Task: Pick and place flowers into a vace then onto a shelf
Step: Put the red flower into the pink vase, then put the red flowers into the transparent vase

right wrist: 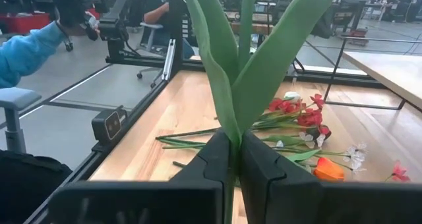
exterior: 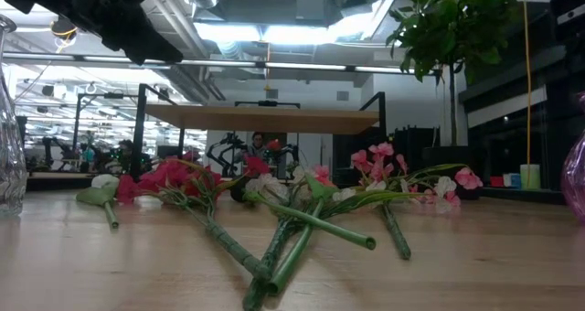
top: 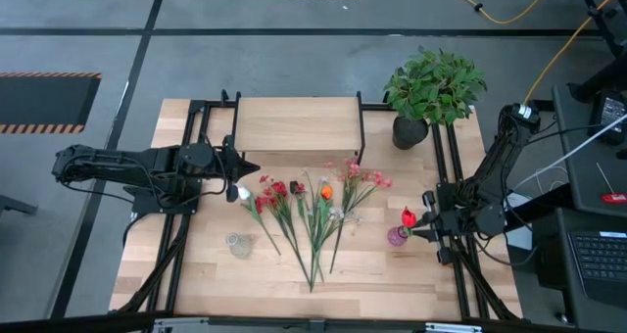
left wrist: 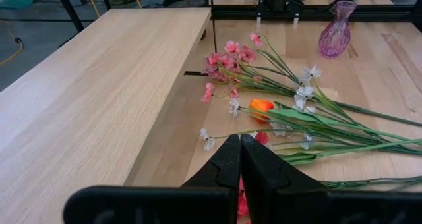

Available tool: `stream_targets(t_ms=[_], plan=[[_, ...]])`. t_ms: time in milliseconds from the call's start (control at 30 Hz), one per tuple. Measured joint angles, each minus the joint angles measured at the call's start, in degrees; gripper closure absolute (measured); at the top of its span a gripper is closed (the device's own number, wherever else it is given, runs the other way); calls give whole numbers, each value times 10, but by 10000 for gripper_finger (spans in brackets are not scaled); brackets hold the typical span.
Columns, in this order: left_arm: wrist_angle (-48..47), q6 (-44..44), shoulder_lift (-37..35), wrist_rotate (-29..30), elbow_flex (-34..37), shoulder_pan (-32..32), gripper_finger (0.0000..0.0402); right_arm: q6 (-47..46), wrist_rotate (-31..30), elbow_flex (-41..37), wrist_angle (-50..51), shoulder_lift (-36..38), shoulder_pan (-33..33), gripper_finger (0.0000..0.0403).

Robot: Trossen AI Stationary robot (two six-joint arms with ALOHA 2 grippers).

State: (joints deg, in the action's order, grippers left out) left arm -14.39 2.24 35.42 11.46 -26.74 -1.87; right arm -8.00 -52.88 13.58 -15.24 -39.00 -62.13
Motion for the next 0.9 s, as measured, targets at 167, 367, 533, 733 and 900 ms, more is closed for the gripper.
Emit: stream_targets(t_ms=[167,367,533,733,900], plan=[[0,0,0,0,0,0,395,-24,0,0,13,0,0,351],[0,0,0,0,0,0,394,-23,1,0,15,0,0,319],[0,0,0,0,0,0,397,-22,26,0,15,2,0,280],[0,0,0,0,0,0,394,-23,49,0,47,17,0,245],[0,0,0,0,0,0,395,-24,49,0,79,34,0,233]])
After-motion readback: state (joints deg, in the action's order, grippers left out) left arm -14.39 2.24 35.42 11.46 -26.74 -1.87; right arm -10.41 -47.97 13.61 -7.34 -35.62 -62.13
